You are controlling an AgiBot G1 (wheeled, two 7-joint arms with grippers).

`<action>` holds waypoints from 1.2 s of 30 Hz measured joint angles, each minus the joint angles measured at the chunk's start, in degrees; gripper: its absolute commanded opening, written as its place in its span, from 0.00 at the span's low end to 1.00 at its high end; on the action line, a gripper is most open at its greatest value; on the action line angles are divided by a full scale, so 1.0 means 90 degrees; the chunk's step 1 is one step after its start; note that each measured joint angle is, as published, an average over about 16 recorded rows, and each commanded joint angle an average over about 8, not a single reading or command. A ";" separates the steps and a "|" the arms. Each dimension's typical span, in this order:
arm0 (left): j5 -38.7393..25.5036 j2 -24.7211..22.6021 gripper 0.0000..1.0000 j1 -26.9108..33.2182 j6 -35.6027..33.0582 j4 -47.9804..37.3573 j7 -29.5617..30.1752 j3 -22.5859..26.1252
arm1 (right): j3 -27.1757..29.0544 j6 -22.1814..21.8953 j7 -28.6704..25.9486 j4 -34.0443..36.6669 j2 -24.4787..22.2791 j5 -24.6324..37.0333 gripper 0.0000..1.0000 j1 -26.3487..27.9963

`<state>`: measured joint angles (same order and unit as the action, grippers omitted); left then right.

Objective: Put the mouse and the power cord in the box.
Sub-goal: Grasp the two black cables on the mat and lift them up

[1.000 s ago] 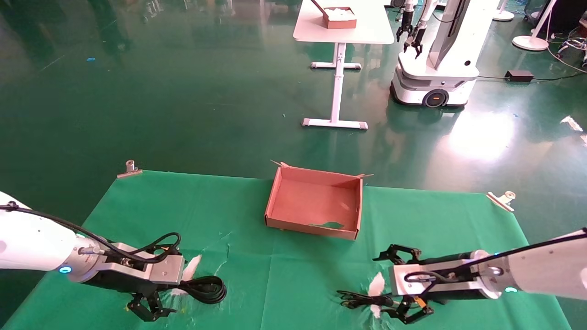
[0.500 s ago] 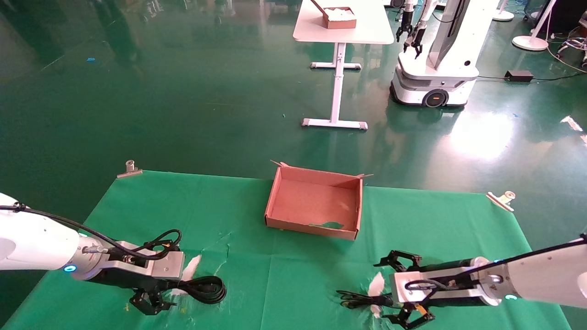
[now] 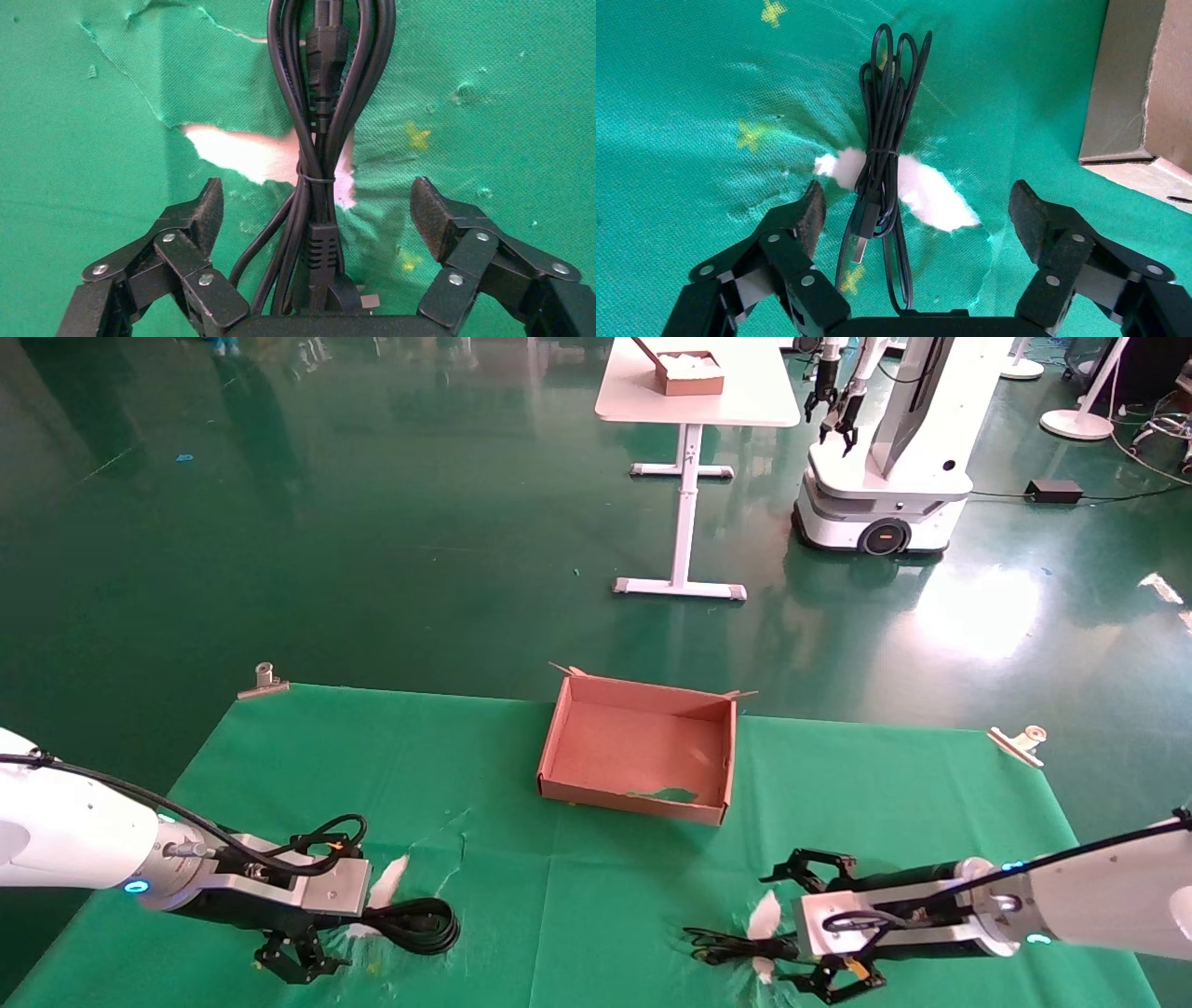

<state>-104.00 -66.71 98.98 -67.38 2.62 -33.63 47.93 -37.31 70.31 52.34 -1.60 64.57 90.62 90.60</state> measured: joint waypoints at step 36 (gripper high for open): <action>0.0074 0.0030 0.00 -0.0024 -0.0012 0.0048 0.0054 -0.0048 | 0.0043 0.0089 -0.0065 -0.0016 -0.0074 -0.0064 0.00 -0.0025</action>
<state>-103.34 -66.44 98.77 -67.48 3.05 -33.14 47.50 -36.91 71.10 51.76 -1.74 63.90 90.05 90.37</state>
